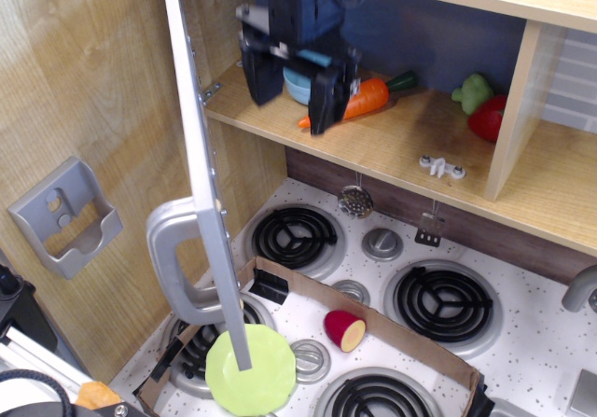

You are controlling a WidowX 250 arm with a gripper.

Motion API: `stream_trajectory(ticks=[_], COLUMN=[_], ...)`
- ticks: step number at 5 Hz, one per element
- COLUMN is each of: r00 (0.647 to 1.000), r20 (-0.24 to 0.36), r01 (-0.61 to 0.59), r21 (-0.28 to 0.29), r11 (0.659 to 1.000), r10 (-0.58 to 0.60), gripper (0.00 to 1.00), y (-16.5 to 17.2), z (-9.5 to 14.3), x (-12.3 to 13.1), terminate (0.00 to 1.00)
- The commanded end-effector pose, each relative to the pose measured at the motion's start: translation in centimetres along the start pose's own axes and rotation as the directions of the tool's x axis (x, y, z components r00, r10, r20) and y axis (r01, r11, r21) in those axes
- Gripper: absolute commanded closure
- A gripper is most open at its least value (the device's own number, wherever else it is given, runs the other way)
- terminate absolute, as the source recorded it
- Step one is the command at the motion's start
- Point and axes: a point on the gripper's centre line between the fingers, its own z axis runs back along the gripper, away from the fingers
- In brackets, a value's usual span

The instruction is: Close microwave

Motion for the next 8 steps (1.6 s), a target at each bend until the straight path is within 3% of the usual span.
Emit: stream_trajectory(ticks=[1,3,5,7,8], r00=[0.997,0.989,0.979,0.983,0.987], r20=[0.027,-0.062,-0.128,-0.110,-0.065], r01=[0.070,0.141,0.174,0.159,0.153], r21=[0.084,0.128,0.136,0.103,0.087], r11=[0.994,0.982,0.975,0.982,0.984], r10=[-0.073,-0.134,-0.157,-0.148,-0.148], gripper=[0.00,0.00,0.00,0.00,0.00], y=[2.8,5.3,6.5,6.7,6.7], z=[6.6,9.2,8.8,5.7,4.0], x=[-0.9,-4.1,-6.8,-8.0,-7.6], terminate=[0.00,0.00,0.00,0.00,0.00])
